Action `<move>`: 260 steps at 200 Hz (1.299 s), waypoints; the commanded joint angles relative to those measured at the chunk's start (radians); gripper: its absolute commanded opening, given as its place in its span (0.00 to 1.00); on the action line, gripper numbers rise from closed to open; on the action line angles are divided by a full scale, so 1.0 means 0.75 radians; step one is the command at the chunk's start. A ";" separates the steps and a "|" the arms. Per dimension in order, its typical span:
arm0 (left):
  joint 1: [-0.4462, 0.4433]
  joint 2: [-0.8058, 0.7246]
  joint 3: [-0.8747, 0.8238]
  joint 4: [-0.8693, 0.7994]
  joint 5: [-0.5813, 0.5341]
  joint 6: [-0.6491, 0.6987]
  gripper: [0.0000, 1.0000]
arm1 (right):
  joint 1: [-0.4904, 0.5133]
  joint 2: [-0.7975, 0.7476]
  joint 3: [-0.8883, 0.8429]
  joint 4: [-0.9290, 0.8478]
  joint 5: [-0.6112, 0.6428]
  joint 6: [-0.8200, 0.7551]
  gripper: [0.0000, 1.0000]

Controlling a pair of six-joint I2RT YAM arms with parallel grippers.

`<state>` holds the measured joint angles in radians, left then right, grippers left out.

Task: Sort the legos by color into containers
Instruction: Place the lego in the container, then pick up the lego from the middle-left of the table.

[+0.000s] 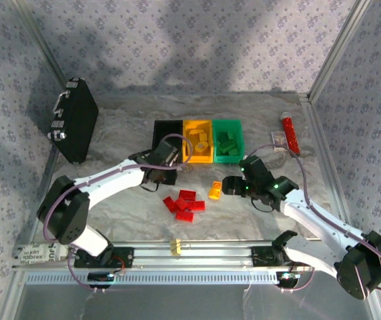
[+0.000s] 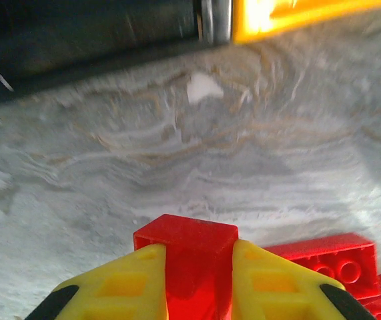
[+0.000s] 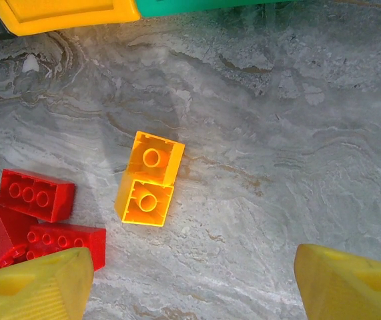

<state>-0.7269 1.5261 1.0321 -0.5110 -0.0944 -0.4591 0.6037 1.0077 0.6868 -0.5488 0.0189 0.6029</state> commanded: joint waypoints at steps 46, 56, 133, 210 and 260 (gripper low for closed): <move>0.224 0.140 0.456 -0.098 0.106 0.171 0.25 | -0.009 -0.035 0.047 -0.059 0.003 0.009 0.81; 0.242 0.199 0.523 -0.114 0.104 0.197 0.25 | -0.009 -0.047 0.047 -0.064 0.006 0.009 0.81; 0.288 0.295 0.567 -0.090 0.073 0.178 0.68 | -0.050 -0.167 -0.001 -0.136 0.007 0.010 0.81; 0.252 -0.052 0.246 -0.034 0.116 0.128 0.70 | -0.063 -0.132 -0.025 -0.076 -0.042 0.015 0.81; 0.057 -0.253 -0.071 -0.111 0.082 0.020 0.70 | -0.051 -0.099 -0.040 -0.026 -0.063 0.014 0.81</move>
<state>-0.6083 1.3937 1.0771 -0.5442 -0.0208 -0.3775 0.5587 0.9215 0.6662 -0.5919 -0.0151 0.6033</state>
